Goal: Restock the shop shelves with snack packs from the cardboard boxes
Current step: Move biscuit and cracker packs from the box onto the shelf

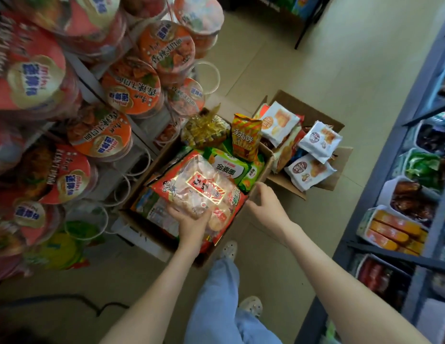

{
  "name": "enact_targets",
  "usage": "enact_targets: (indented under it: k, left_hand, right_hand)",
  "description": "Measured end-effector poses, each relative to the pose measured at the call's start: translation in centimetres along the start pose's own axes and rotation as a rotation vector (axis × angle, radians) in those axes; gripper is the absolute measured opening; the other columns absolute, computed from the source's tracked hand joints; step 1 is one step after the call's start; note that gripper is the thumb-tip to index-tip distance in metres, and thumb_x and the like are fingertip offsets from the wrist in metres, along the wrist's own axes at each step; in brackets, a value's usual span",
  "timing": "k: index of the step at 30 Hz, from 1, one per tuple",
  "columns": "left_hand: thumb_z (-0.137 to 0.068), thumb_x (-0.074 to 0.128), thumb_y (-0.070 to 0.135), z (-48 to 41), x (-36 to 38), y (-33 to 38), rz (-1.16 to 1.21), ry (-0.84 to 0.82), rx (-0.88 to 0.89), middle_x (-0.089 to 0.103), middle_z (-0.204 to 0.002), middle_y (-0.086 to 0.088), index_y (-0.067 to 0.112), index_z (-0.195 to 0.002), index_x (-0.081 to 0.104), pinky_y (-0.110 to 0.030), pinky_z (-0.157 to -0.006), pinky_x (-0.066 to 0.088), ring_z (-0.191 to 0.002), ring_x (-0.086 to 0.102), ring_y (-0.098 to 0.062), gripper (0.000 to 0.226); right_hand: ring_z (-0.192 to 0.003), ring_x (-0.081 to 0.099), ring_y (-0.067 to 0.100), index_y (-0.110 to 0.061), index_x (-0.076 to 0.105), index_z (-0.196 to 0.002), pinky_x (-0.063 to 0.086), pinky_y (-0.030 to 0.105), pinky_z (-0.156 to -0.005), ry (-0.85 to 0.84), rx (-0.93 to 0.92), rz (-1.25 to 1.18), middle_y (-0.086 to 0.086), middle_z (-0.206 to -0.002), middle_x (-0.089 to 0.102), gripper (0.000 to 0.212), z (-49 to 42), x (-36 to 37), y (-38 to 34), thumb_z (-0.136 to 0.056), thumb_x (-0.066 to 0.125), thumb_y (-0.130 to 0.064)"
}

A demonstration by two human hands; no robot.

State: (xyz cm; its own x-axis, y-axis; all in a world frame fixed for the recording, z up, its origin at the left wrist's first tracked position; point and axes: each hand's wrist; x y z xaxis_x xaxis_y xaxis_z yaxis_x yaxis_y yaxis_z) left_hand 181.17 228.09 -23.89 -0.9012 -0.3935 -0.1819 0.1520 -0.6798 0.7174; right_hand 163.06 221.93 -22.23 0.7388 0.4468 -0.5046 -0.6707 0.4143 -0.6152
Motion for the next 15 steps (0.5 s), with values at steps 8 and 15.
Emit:
enact_targets:
  k: [8,15]
  left_hand:
    - [-0.077,0.079,0.014,7.7,4.0,3.6,-0.165,-0.371,0.382,0.007,-0.154,0.011,0.034,-0.149,-0.015,-0.02,-0.106,0.017,-0.133,0.013,0.002,0.119]
    - [-0.086,0.071,0.013,18.9,10.7,5.6,-0.318,-0.858,0.678,0.026,-0.127,0.045,0.046,-0.146,-0.006,0.006,-0.081,0.035,-0.109,0.04,0.021,0.103]
  right_hand:
    - [-0.141,0.027,0.012,-0.035,0.01,-0.152,0.028,0.036,-0.113,0.152,-0.036,-0.243,-0.007,-0.157,0.02,0.096,8.5,-7.8,3.4,-0.08,0.072,-0.046]
    - [-0.141,0.023,0.013,-0.053,0.004,-0.144,0.022,0.03,-0.111,0.516,-0.061,-0.264,-0.005,-0.154,0.021,0.093,23.5,-14.1,8.4,-0.084,0.072,-0.034]
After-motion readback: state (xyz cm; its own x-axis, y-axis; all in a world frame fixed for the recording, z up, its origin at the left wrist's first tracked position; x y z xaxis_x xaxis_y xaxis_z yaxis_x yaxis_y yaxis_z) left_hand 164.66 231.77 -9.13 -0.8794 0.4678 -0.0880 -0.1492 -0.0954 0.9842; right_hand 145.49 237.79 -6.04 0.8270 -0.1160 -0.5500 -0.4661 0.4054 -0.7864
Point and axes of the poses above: each hand's wrist, its own z-axis away from the middle knuckle, its own x-axis out of the palm, y = z × x
